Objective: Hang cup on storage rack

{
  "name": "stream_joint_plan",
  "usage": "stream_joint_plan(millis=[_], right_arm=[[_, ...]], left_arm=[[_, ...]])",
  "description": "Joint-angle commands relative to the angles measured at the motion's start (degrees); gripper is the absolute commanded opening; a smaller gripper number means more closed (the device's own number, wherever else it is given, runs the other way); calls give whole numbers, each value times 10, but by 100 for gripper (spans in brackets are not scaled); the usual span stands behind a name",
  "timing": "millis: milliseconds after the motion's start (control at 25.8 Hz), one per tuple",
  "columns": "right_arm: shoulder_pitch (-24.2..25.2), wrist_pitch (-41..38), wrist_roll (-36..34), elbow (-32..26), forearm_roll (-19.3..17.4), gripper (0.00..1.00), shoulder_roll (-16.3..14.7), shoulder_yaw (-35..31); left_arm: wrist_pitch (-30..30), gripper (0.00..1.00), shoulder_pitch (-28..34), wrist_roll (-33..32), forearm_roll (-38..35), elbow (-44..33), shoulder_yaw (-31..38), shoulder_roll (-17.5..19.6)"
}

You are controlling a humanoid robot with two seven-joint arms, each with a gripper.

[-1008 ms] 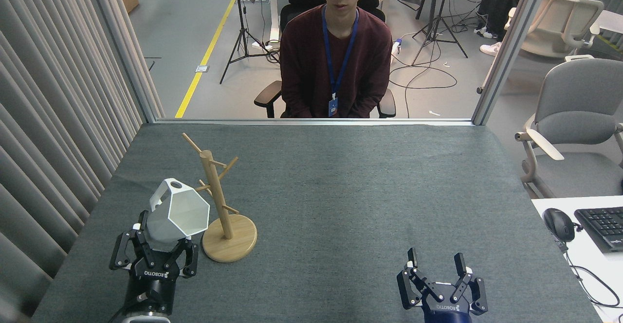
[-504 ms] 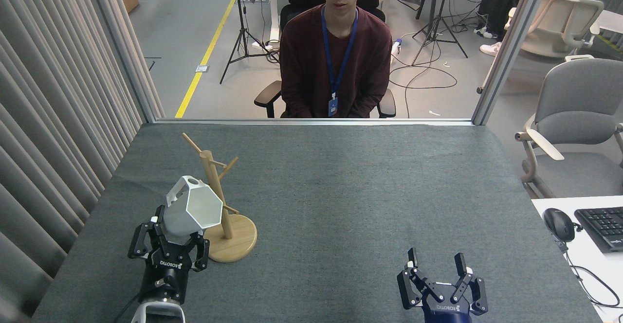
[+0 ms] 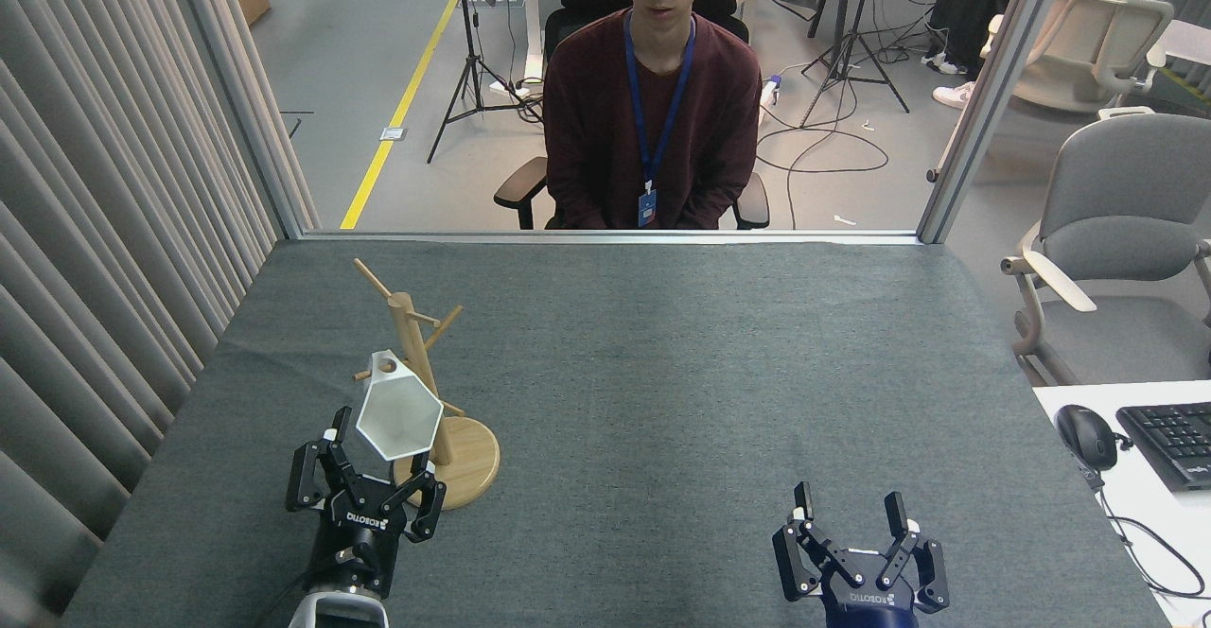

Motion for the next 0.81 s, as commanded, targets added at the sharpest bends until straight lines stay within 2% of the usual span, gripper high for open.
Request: stream_joint_plan(millis=[0,194,465,581,698,775], right_arm=[[0,0,0,0,0,98,0,-1],[1,0,-2,0,0,98,0,-1],[0,-4,-2,0,0,98,0,0],[3,-23,-2,0,1,98,-4,-1],[4,-29,-2,-1,1,98,-14,-1],[7,-29,-2,-1,1,98,-18,-1]], left_arm=[[0,99,5,1,0,2,-2,-5],[0,99,13,2,0,1,-2,-5],[-10,99,66,3,20,-32,0,2],[-49,99,93,2,117,-66,2,8],[-129,99,132,-6,252,-130,5,40],[-181,99,161,-14,337,-174,5,49]])
